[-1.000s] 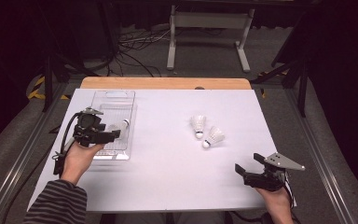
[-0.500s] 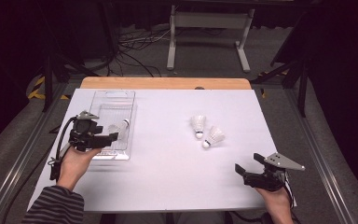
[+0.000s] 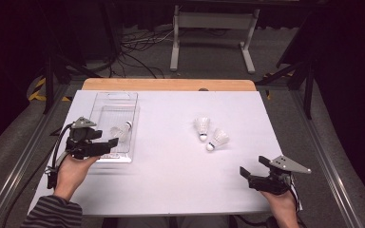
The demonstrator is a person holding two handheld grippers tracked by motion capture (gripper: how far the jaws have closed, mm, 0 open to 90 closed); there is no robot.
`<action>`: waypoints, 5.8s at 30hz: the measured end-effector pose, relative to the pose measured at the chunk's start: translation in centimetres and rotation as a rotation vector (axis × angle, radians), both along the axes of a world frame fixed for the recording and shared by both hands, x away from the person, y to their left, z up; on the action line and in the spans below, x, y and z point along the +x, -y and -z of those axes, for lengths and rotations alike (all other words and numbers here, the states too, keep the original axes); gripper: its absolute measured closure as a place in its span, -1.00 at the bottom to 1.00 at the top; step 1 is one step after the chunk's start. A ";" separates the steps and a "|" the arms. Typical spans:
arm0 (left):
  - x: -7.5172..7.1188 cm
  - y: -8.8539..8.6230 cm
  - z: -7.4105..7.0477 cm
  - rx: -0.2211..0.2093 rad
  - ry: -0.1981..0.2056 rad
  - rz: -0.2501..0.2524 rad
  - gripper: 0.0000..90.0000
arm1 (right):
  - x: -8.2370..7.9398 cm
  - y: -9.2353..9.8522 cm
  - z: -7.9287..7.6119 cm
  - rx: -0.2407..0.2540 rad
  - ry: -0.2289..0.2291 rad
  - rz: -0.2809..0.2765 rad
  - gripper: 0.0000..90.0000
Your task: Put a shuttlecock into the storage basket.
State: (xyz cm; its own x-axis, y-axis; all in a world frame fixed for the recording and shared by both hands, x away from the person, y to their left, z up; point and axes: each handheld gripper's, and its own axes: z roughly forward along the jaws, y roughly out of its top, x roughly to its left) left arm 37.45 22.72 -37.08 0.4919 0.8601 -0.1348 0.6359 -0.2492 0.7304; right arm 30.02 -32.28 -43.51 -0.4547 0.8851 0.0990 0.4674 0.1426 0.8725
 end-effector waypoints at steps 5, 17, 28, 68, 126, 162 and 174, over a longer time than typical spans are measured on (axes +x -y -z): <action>-0.5 -0.3 0.1 -0.004 0.012 0.001 -0.35 | 0.0 0.0 0.0 -0.001 -0.001 0.001 -0.78; -1.8 -0.8 0.4 -0.037 0.048 0.006 -0.39 | 0.0 0.0 0.0 0.004 -0.003 0.003 -0.78; -2.8 -1.0 0.9 -0.050 0.065 0.016 -0.41 | 0.0 0.0 0.0 0.005 -0.004 0.001 -0.78; -7.1 -1.8 3.9 -0.138 0.166 0.034 -0.45 | 0.0 -0.1 0.0 -0.002 -0.004 0.002 -0.78; -8.1 -2.1 5.5 -0.179 0.151 0.040 -0.51 | 0.0 -1.1 -1.7 0.048 0.068 -0.033 -0.76; -8.0 -2.1 5.4 -0.168 0.151 0.042 -0.51 | 3.5 -3.6 -3.1 0.080 0.138 -0.056 -0.77; -8.1 -2.0 5.4 -0.168 0.155 0.046 -0.51 | 5.1 -4.5 -3.7 0.082 0.140 -0.055 -0.77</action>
State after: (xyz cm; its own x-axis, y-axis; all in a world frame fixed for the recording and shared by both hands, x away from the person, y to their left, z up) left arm 29.39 24.73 -42.52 0.5556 0.8085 -0.1937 0.5039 -0.1421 0.8520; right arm 35.16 -27.81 -39.85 -0.5168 0.8500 0.1021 0.3343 0.0905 0.9381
